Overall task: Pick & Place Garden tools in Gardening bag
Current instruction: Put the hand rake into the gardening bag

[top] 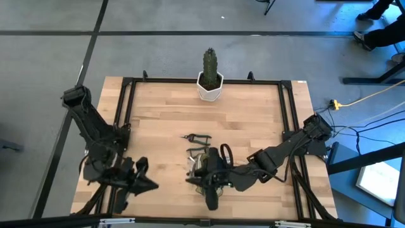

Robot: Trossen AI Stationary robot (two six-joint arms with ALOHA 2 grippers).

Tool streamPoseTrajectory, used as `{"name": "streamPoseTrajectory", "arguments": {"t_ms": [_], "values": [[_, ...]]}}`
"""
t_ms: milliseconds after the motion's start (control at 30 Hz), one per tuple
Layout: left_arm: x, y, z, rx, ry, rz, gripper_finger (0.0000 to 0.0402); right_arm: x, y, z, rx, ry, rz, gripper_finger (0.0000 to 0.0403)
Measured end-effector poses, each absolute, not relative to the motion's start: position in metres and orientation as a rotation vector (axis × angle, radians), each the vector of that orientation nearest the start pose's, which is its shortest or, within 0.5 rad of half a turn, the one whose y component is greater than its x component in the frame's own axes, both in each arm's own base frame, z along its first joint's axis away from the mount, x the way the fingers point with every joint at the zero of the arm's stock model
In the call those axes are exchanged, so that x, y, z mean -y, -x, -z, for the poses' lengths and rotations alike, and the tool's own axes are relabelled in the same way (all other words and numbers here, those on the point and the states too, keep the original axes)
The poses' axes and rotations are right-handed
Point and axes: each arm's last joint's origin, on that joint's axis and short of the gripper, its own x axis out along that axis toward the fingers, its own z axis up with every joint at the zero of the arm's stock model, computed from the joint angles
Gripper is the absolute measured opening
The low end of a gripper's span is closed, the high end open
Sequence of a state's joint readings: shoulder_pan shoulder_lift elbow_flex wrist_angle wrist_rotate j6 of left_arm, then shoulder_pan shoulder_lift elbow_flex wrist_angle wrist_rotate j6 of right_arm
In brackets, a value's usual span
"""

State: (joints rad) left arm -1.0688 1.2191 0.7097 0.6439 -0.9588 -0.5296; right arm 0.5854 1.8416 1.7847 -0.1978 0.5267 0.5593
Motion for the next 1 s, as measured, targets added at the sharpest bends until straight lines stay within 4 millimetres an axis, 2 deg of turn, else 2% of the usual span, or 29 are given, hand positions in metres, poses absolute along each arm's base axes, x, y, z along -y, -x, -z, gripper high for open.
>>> {"name": "streamPoseTrajectory", "arguments": {"t_ms": [133,200,333,567,667,900,1000], "values": [[0.212,-0.151,-0.293,0.179,0.673,0.382,0.0001,-0.227,-0.365,-0.381,-0.243,-0.411,-0.067,0.0067],[0.206,-0.156,-0.294,0.268,0.68,0.453,0.0001,-0.227,-0.366,-0.382,-0.232,-0.419,-0.091,0.0067],[0.195,-0.168,-0.284,0.276,0.658,0.352,0.0001,-0.227,-0.366,-0.384,-0.213,-0.435,-0.084,0.0067],[0.19,-0.193,-0.273,0.091,0.578,0.27,0.001,-0.225,-0.367,-0.383,-0.202,-0.478,-0.013,0.0067],[0.188,-0.201,-0.277,0.061,0.569,0.27,0.004,-0.224,-0.366,-0.382,-0.211,-0.485,-0.007,0.0067],[0.179,-0.216,-0.293,0.096,0.572,0.326,0.0149,-0.224,-0.366,-0.373,-0.275,-0.523,0.028,0.0067],[0.173,-0.223,-0.293,0.067,0.575,0.298,0.0183,-0.224,-0.368,-0.37,-0.283,-0.518,0.037,0.0067]]}}
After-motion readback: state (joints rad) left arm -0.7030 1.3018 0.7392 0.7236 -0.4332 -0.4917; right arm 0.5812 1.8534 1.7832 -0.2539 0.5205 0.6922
